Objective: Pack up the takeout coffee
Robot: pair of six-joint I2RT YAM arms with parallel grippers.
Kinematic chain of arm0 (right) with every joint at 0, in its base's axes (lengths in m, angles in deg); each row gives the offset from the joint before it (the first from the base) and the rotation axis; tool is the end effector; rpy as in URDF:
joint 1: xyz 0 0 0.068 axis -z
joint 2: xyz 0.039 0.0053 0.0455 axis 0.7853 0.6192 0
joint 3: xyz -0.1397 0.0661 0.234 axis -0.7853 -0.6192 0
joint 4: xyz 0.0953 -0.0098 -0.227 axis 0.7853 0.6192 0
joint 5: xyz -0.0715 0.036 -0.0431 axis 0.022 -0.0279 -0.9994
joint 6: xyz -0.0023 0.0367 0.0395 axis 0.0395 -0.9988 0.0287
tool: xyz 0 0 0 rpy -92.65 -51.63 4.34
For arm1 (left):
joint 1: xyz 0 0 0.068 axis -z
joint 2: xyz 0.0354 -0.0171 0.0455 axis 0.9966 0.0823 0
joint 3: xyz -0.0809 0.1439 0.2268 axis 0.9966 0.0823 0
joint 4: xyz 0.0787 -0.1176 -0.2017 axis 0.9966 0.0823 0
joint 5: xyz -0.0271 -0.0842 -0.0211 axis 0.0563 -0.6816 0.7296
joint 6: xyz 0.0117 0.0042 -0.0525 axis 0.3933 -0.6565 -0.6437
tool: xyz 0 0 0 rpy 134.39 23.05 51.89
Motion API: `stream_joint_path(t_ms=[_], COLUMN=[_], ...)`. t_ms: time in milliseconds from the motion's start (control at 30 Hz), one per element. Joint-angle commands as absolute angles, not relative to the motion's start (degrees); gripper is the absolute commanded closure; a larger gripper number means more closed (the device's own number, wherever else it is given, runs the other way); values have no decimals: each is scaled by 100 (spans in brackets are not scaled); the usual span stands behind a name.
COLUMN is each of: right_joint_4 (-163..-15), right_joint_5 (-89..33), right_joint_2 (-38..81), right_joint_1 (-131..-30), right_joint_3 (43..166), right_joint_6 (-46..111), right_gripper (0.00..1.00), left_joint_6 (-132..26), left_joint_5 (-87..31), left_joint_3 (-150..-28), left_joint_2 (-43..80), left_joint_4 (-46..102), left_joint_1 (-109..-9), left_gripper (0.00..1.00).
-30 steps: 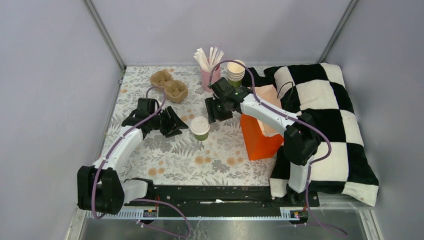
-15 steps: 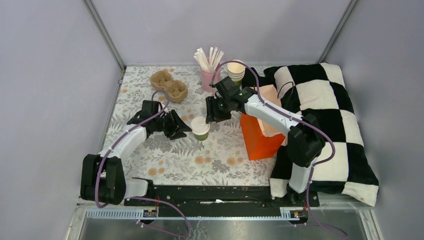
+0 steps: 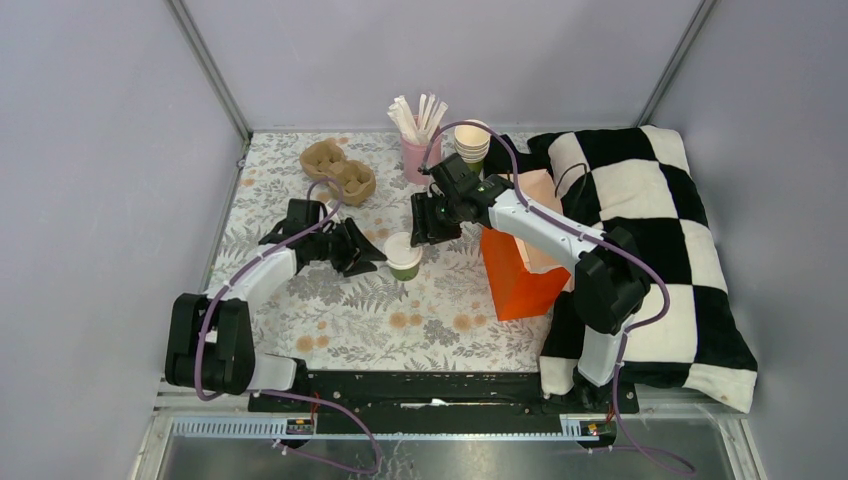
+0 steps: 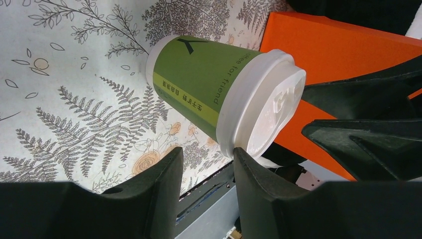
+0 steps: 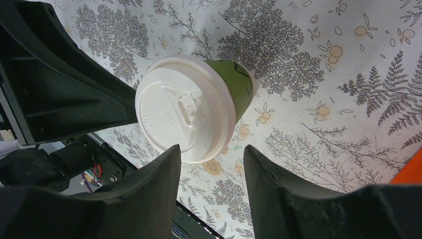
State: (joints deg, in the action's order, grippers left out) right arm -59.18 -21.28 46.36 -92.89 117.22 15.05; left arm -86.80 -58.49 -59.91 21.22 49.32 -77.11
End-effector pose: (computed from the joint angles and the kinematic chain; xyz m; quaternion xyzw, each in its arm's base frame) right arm 0.2973 0.2719 0.2832 -0.1795 0.9093 0.2933 0.2345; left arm 0.2392 -0.0570 0.2170 -0.1866 0.8831 -0.4133 0.1207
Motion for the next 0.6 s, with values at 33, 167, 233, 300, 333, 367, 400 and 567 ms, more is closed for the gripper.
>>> stream_joint_path(t_ms=[33, 167, 233, 300, 333, 367, 400, 567], right_joint_4=[-5900, -5988, -6138, -6242, -6283, -6324, -6355, -6336], right_joint_5=[-2060, -1996, -1810, -1703, -1660, -1627, -1580, -1500], right_joint_2=[4733, 4766, 4763, 4752, 4747, 4748, 4734, 4683], right_joint_1=[-9271, -9234, -9169, -9115, -9081, -9046, -9009, -8952], right_joint_3=[11751, 11513, 11346, 11208, 11159, 11108, 11055, 11052], right_joint_6=[1485, 1346, 1229, 1141, 1106, 1075, 1044, 1084], right_gripper=[44, 44, 45, 45, 45, 45, 45, 45], left_joint_6=[-8408, -7915, -7737, -7611, -7572, -7558, -7556, -7505], left_joint_5=[-5353, -4737, -4429, -4081, -3917, -3751, -3657, -3523], left_joint_3=[-6058, -6287, -6398, -6487, -6532, -6558, -6539, -6555], left_joint_2=[2323, 2415, 2516, 2627, 2676, 2717, 2743, 2687], left_joint_4=[5193, 5814, 6043, 6216, 6293, 6373, 6378, 6379], left_joint_1=[-7710, -7559, -7401, -7181, -7061, -6958, -6899, -6876], left_gripper=[57, 58, 59, 60, 60, 60, 60, 61])
